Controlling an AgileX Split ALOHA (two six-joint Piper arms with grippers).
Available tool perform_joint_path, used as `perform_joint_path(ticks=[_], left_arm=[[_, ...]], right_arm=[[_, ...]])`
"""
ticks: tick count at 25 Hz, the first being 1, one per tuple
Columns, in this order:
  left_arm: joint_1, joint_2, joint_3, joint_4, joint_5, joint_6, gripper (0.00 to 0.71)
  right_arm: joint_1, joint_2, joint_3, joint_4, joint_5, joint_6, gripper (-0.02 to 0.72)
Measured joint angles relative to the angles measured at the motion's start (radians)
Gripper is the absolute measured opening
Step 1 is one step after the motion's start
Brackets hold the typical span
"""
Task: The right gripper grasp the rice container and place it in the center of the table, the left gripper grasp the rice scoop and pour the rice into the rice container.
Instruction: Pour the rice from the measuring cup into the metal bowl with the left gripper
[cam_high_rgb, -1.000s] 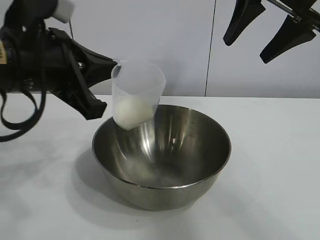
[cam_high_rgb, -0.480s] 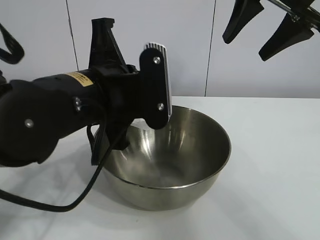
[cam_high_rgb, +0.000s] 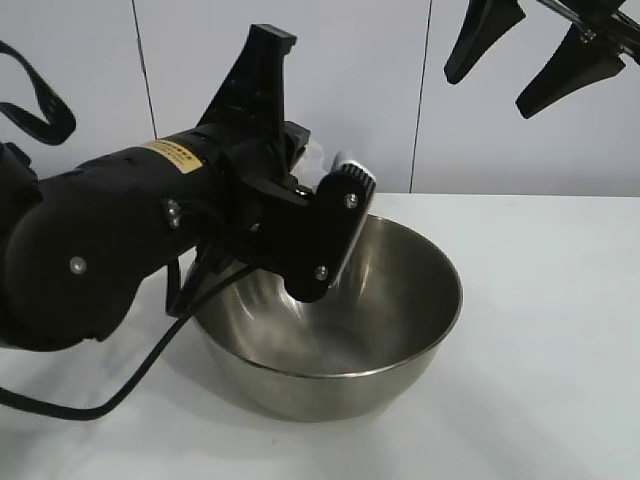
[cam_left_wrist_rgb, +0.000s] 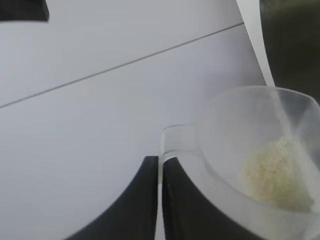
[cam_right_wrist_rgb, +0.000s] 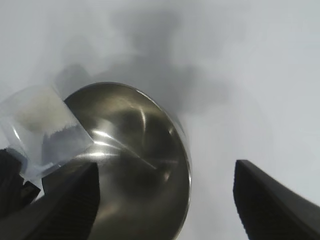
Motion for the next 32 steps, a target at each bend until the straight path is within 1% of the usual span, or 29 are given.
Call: perform_joint_path(ticks=[2, 6, 18, 24, 26, 27, 30, 32], left_arm=[[-0.02, 0.0, 0.0, 0.019, 0.0, 0.025, 0.009], [-0.031, 0.0, 0.0, 0.026, 0.0, 0.048, 0.009], [-0.031, 0.0, 0.0, 0.027, -0.001, 0.148, 0.009], [-0.031, 0.0, 0.0, 0.025, 0.001, 0.153, 0.009], [-0.031, 0.0, 0.0, 0.006, 0.008, 0.114, 0.009], [-0.031, 0.0, 0.0, -0.019, 0.009, 0.063, 0.009], [-0.031, 0.0, 0.0, -0.143, -0.003, -0.143, 0.009], [-0.031, 0.0, 0.0, -0.256, -0.039, -0.273, 0.009]], right_arm=[[0.0, 0.0, 0.0, 0.0, -0.005, 0.0, 0.517], [0.0, 0.0, 0.0, 0.0, -0.006, 0.0, 0.517], [0.0, 0.0, 0.0, 0.0, -0.01, -0.001, 0.517], [0.0, 0.0, 0.0, 0.0, -0.01, -0.001, 0.517], [0.0, 0.0, 0.0, 0.0, -0.01, -0.001, 0.517], [0.0, 0.0, 0.0, 0.0, -0.01, -0.001, 0.517], [0.0, 0.0, 0.0, 0.0, -0.01, -0.002, 0.517], [0.0, 0.0, 0.0, 0.0, -0.01, -0.003, 0.517]])
